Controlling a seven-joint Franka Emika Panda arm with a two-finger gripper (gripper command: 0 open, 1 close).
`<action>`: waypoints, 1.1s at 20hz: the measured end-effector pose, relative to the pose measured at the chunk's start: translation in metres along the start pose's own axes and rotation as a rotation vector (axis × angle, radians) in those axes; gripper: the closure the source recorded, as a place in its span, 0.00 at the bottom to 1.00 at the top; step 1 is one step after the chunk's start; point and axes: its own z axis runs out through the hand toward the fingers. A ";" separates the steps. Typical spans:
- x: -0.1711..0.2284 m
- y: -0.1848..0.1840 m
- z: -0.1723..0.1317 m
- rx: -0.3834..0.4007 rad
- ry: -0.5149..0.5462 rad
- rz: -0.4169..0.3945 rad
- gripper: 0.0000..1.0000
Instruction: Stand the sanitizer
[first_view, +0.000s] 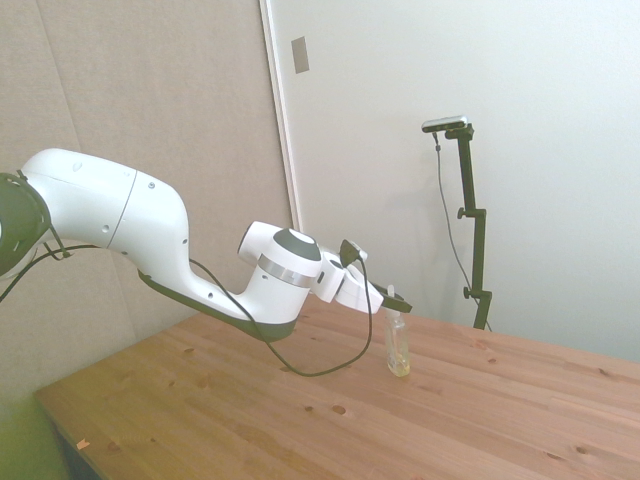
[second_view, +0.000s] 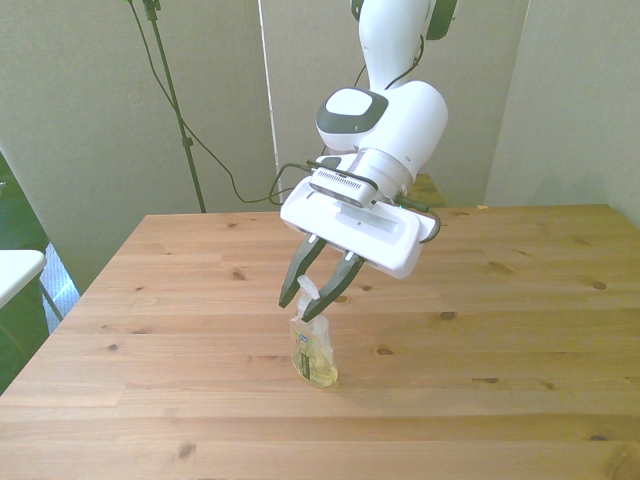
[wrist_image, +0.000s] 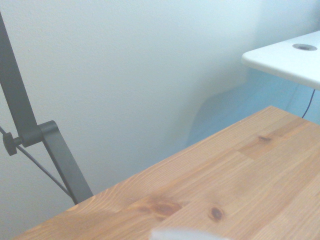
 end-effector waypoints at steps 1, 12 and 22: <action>-0.001 0.001 -0.001 0.001 -0.013 0.003 0.00; -0.002 0.014 -0.049 -0.102 -0.316 -0.073 0.00; -0.013 0.029 -0.091 -0.231 -0.641 -0.348 0.00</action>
